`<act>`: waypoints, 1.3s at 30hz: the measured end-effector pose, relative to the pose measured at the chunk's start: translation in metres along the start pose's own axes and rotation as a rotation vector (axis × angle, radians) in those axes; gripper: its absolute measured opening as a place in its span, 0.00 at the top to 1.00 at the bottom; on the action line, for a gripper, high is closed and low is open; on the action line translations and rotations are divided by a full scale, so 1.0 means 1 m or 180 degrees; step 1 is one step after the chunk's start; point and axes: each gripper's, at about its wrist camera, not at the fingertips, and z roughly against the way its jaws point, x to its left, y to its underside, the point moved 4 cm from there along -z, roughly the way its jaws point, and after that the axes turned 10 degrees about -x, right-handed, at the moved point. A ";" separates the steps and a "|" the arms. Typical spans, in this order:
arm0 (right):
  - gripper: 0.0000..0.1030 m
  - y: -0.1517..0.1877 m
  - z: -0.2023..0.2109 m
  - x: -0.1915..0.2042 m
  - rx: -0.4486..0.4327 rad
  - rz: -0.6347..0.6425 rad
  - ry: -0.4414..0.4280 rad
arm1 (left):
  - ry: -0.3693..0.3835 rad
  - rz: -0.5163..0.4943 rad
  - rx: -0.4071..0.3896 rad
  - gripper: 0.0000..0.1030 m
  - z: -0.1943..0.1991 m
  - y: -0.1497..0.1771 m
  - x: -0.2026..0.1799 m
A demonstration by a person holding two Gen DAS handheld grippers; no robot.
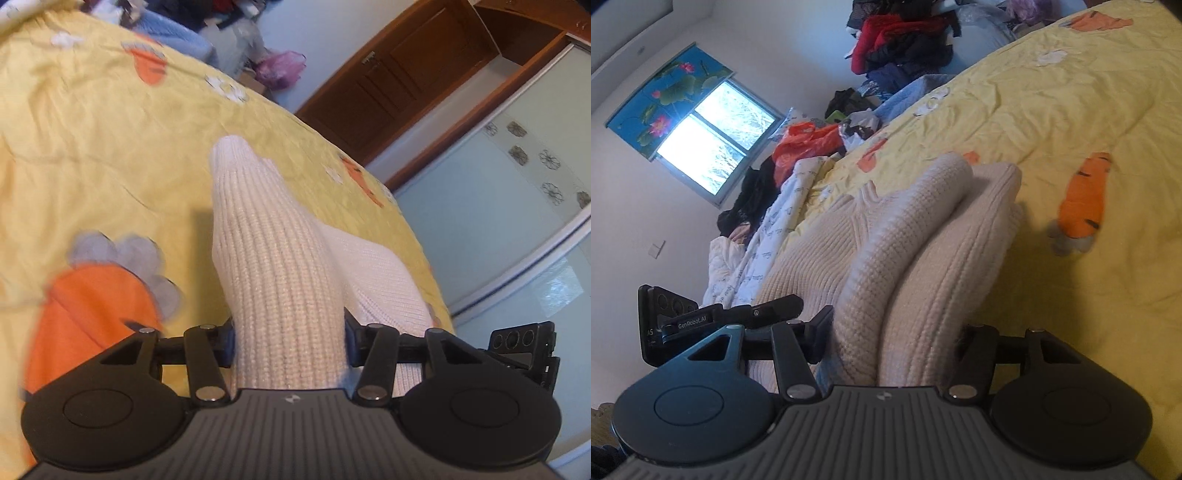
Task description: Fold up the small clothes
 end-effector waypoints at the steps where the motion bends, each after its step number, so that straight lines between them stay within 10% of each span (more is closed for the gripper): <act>1: 0.43 -0.001 -0.011 0.003 0.0015 -0.0017 -0.0046 | -0.0073 0.0017 -0.0020 0.51 0.002 -0.006 0.008; 8: 0.35 0.008 -0.079 -0.011 0.0143 -0.0120 0.0058 | -0.0141 0.0421 0.0015 0.34 -0.009 -0.002 0.077; 17: 0.09 0.028 -0.006 -0.020 -0.0034 -0.0577 -0.0263 | 0.0389 0.0827 -0.0092 0.26 0.053 0.031 0.093; 24: 0.19 0.056 -0.028 -0.008 0.0421 -0.0327 -0.0085 | 0.0318 0.0614 0.0120 0.27 0.034 0.045 0.077; 29: 0.43 0.058 -0.031 0.011 0.0494 0.0046 0.0002 | 0.0248 0.0309 0.0119 0.62 0.044 0.040 0.059; 34: 0.44 0.063 0.000 0.026 0.0511 0.0112 -0.0246 | 0.0303 0.0081 0.0286 0.62 0.061 0.053 0.052; 39: 0.35 0.082 0.002 0.001 0.0514 -0.0092 -0.0154 | 0.0174 0.0060 0.0234 0.39 0.066 0.067 0.064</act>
